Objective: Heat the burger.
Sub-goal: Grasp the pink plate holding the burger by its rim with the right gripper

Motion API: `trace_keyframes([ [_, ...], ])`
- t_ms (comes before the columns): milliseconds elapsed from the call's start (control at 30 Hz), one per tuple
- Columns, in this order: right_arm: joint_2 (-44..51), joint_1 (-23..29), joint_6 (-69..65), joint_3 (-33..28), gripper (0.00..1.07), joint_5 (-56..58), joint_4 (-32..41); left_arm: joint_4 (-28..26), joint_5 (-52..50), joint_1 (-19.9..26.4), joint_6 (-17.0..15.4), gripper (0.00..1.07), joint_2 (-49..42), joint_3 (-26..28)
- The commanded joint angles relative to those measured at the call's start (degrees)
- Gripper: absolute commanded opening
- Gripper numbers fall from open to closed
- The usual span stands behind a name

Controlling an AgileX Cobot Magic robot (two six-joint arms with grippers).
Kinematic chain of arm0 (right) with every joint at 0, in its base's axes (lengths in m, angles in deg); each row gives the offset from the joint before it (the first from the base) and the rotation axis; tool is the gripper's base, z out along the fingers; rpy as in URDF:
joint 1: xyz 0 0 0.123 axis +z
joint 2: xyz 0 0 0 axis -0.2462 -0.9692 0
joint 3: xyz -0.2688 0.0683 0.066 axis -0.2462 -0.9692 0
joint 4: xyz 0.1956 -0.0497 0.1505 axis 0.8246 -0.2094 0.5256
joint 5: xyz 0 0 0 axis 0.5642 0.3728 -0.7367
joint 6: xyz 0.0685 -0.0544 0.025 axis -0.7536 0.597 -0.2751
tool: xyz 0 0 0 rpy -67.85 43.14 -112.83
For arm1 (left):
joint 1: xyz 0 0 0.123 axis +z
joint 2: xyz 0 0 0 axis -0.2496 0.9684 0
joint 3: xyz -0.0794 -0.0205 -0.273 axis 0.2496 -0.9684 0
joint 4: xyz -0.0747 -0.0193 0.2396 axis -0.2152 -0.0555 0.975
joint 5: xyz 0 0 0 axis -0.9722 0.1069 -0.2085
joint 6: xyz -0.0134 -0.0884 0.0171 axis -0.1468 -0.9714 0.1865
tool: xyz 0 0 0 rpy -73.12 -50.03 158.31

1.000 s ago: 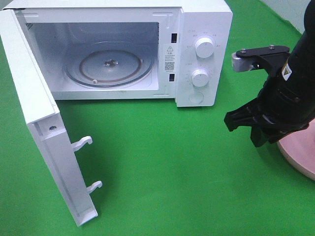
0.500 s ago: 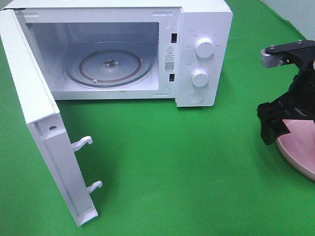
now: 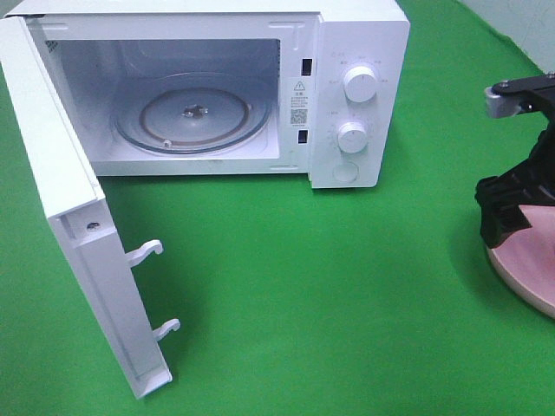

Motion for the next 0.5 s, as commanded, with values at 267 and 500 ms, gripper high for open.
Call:
trace_keyframes([
  [267, -7.45, -0.34, 0.86, 0.23, 0.90, -5.67, -0.06, 0.00, -0.57, -0.23, -0.11, 0.96, -1.15, -0.11],
  [500, -10.77, -0.34, 0.86, 0.23, 0.89, -8.65, -0.06, 0.00, -0.57, -0.23, -0.11, 0.96, -1.15, -0.11],
])
